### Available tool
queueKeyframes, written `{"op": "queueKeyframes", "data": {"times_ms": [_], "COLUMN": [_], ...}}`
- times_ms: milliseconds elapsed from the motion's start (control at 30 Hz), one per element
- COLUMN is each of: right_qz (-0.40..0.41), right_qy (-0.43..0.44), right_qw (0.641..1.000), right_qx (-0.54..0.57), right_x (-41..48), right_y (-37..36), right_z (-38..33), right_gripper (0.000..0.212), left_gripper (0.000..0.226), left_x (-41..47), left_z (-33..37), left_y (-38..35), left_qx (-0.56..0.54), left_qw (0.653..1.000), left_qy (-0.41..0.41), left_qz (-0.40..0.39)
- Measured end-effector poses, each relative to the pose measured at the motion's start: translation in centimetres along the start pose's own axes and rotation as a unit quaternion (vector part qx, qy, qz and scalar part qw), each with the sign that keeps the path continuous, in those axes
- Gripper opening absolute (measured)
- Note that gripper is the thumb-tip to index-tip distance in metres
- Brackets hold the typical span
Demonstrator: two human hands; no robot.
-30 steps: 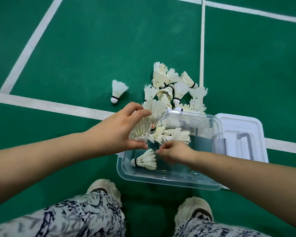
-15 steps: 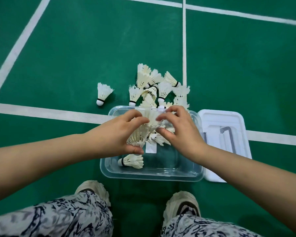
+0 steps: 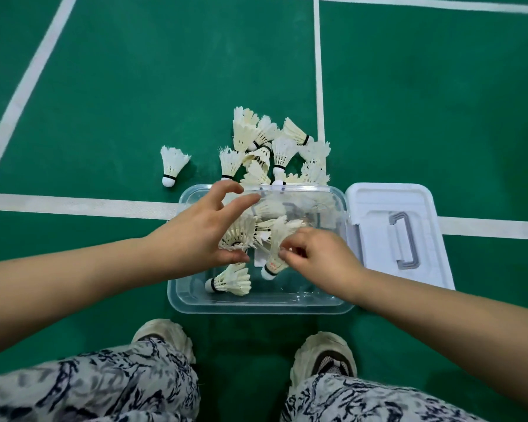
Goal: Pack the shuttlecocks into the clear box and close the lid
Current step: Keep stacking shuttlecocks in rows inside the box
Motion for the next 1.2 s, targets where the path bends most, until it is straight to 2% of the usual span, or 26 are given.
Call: {"op": "queueKeyframes", "data": {"times_ms": [133,300,500,667,800,867,1033,1200], "right_qz": [-0.038,-0.089,-0.129,-0.141,-0.183,-0.208,-0.242,-0.273], "right_qy": [-0.031,-0.127,-0.225,-0.291,-0.305,-0.31,-0.284,-0.217], "right_qw": [0.999,0.988,0.961,0.933,0.918,0.912,0.921,0.937], "right_qx": [-0.012,0.01,0.094,0.155,0.177,0.173,0.111,0.033], "right_x": [-0.2,0.0,0.4,0.6,0.8,0.9,0.8,0.8], "right_y": [-1.2,-3.2,-5.9,-7.8,-8.8,-9.1,-9.5,-9.1], "right_z": [-0.3,-0.1,0.6,0.7,0.4,0.2,0.4,0.0], "right_gripper": [0.023,0.023,0.019,0.027,0.022,0.011,0.021,0.032], "left_gripper": [0.089,0.088,0.086,0.088,0.089,0.089,0.089,0.09], "left_x": [-0.4,-0.5,-0.7,-0.9,-1.1,-1.2,-1.8,-2.3], "left_z": [-0.7,-1.5,-2.5,-3.2,-3.3,-3.3,-3.5,-3.3], "left_y": [-0.3,-0.4,0.1,0.1,0.2,0.3,0.4,-0.1], "left_qx": [-0.002,-0.012,-0.034,-0.041,-0.05,-0.055,-0.082,-0.086], "left_qw": [1.0,1.0,0.999,0.998,0.998,0.998,0.996,0.995], "left_qy": [0.015,0.02,0.035,0.039,0.034,0.027,0.01,-0.005], "left_qz": [-0.006,-0.005,-0.001,-0.008,-0.019,-0.025,-0.031,-0.044]}}
Point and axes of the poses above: each hand's wrist, its own x-axis towards the middle knuckle, its own y-axis out of the back of the hand, z = x × y, the point moved 3 cm from there along x, towards the middle knuckle, and after that the axes turned 15 degrees about z, right-handed, at the moved point
